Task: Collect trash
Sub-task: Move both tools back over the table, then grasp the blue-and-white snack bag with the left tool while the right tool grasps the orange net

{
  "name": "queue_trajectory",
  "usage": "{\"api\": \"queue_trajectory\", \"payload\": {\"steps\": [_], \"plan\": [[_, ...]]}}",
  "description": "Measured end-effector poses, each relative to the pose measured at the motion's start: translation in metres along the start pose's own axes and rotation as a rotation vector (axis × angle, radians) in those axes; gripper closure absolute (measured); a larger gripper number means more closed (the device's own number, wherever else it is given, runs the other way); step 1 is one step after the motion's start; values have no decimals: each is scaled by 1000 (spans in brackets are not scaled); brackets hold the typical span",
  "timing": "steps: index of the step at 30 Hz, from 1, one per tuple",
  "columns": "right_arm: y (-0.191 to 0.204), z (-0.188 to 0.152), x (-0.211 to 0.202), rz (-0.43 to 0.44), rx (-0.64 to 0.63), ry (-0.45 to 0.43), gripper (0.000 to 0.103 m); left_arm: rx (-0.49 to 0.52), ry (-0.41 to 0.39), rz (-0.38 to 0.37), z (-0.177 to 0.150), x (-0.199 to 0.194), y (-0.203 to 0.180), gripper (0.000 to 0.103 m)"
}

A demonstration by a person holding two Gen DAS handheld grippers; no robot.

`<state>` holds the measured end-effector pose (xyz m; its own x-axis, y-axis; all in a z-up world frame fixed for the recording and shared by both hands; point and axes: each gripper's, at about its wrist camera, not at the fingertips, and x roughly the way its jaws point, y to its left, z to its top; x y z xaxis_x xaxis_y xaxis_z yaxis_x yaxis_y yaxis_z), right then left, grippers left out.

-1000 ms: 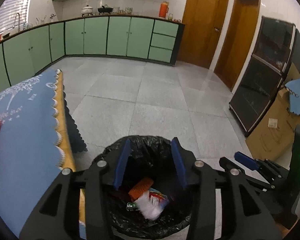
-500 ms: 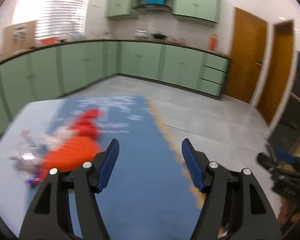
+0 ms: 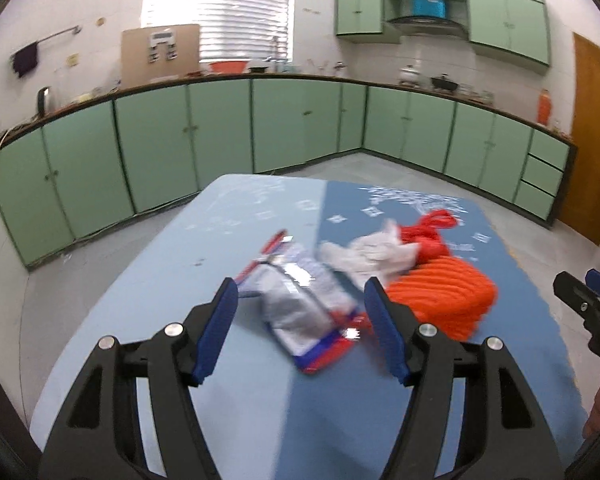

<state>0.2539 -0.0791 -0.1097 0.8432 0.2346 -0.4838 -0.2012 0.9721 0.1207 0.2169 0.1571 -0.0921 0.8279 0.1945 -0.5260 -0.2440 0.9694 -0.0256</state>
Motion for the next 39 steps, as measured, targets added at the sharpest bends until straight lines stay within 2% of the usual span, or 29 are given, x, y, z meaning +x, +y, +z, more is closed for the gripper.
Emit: {"api": "queue_trajectory", "payload": {"steps": [6,13,16,18,19,20,21,23,25,32,39], "plan": [[32,0,37,28,-36,43,10,-32,15,10,0,14,25,39],[44,-3,77,4,-55,153,13,-27,31,-1,-3,25,22,38],[44,-7,86,20,-57,196,26,-18,39,-7,-5,31,18,36],[45,-10,91,46,-63,229,40,-16,48,-8,-5,35,16,34],[46,-11,94,61,-68,243,52,-17,51,-10,-6,37,16,33],[47,-13,95,75,-73,254,59,-19,57,-11,-7,39,15,33],[48,-13,94,75,-77,251,61,-21,61,-12,-7,41,14,32],[50,-14,93,83,-92,246,74,-26,71,-14,-7,45,13,31],[50,-14,89,81,-100,233,78,-31,79,-17,-7,48,11,29],[34,-9,60,51,-113,147,79,-10,106,-5,-4,63,-7,26],[16,-8,53,33,-91,140,79,-30,182,21,-6,84,-13,24]]}}
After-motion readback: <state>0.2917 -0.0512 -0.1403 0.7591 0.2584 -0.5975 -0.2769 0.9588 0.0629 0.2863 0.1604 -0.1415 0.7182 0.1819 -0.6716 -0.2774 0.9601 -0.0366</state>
